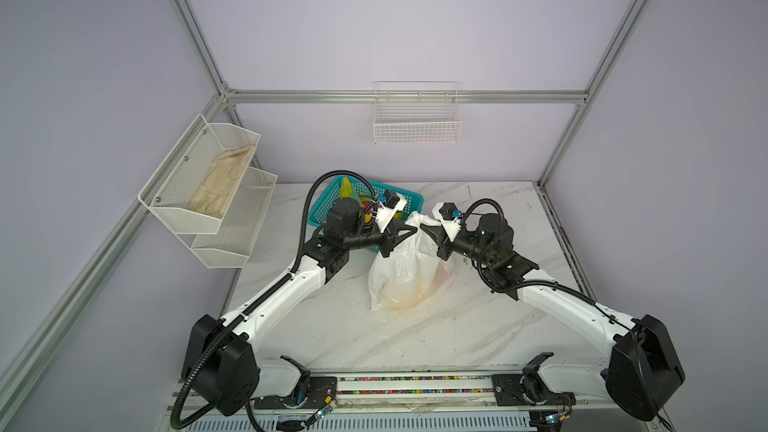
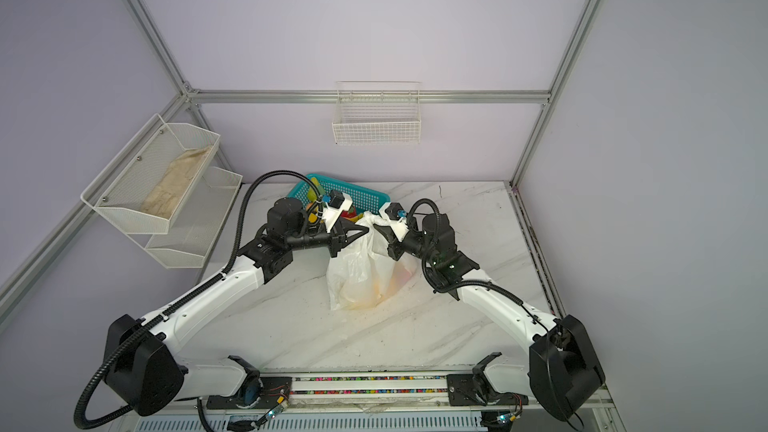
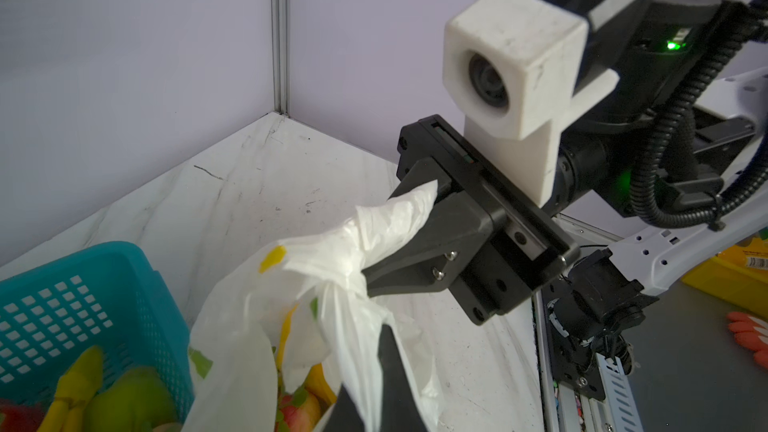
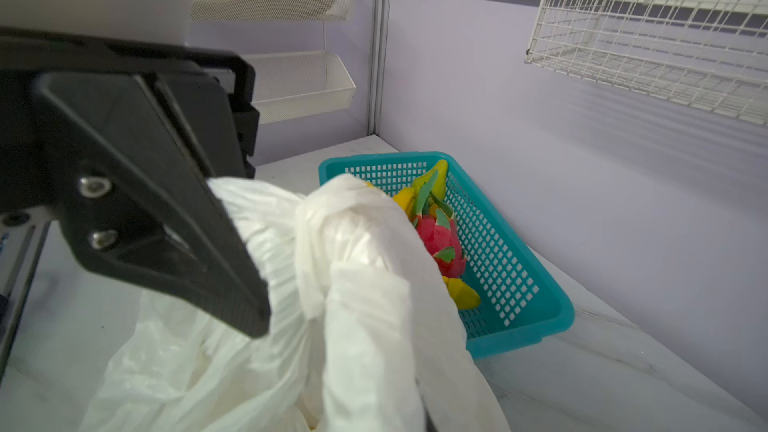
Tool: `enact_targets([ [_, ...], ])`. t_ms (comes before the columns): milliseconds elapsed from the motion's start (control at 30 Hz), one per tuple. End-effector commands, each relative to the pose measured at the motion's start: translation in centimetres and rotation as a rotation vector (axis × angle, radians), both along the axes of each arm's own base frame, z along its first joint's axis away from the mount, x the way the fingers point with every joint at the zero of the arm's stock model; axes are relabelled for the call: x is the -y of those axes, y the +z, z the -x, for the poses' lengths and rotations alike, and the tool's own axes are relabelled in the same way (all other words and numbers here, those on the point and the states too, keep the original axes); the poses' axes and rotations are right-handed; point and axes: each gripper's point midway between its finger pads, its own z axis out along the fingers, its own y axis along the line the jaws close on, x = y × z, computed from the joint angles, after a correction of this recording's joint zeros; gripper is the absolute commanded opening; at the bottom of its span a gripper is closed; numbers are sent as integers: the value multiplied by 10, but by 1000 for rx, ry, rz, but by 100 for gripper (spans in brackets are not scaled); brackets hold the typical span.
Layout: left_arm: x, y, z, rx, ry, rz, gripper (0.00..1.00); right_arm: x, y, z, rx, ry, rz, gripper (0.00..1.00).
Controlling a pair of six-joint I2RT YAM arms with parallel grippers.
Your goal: Place the fake fruits into the plastic bag and tie a complex knot
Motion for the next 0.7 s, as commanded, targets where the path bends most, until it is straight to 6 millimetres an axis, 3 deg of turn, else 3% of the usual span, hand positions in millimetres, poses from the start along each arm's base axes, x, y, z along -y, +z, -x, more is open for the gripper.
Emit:
enact_targets([
  [0, 5, -1, -1, -9, 41, 60, 0, -17, 34, 12, -17, 96, -237, 0],
  [133, 4, -17, -4, -20, 92, 80, 1, -25, 32, 14, -97, 140, -363, 0],
  [300, -6, -23, 0, -5, 134, 101, 30, -27, 33, 12, -121, 157, -438, 0],
  [467, -17, -31, 7, -8, 163, 91, 46, -26, 31, 6, -119, 135, -438, 0],
  [667, -50, -43, 3, -24, 312, 59, 52, -21, 28, 1, -122, 128, -430, 0],
])
